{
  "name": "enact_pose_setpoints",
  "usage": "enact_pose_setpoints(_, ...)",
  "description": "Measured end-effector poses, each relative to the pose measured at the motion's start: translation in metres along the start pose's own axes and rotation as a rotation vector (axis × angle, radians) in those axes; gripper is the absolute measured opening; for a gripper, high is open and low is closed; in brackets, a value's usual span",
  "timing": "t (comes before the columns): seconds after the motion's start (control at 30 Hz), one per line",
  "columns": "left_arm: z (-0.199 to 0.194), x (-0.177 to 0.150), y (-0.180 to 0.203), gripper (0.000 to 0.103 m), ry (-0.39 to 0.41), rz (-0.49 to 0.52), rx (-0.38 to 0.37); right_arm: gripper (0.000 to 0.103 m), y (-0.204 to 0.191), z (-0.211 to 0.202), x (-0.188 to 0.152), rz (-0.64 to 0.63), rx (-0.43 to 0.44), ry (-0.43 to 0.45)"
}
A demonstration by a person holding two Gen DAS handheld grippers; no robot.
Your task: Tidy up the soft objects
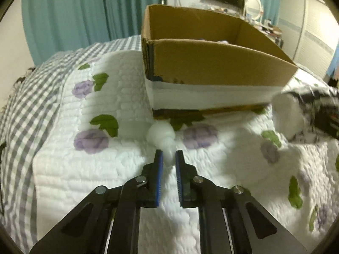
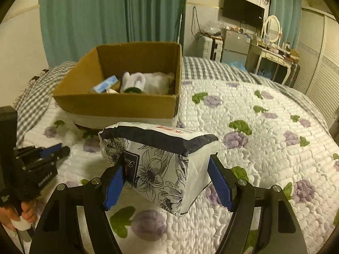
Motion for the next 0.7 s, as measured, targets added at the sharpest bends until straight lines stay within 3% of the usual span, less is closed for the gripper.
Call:
enact_pose_setpoints(0.3,-0.07,0.007,0.004,0.008,0.119,0.029,-0.049,0.074,-0.006,-0.046,0.015,0.021,0.086,0.08)
enact_pose_setpoints(0.53,-0.137,0.06,0.022,0.008,0.275,0.111,-0.049,0.074,-0.018,-0.086,0.068,-0.058,0.109,0.199)
enact_pose_setpoints(0.7,-0.137,0.069,0.014,0.015,0.27,0.094,-0.023,0.074,-0.017,-0.095,0.08,-0.039,0.154,0.242)
Point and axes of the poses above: each gripper's, at about its wrist camera, not at the fingertips, and z roughly the way its jaws point, y to its right, x to its top, the point moved 9 cm from there along z, roughly the way its jaws point, and after that the axes turned 8 degrees about -y, right-handed, at the moved point
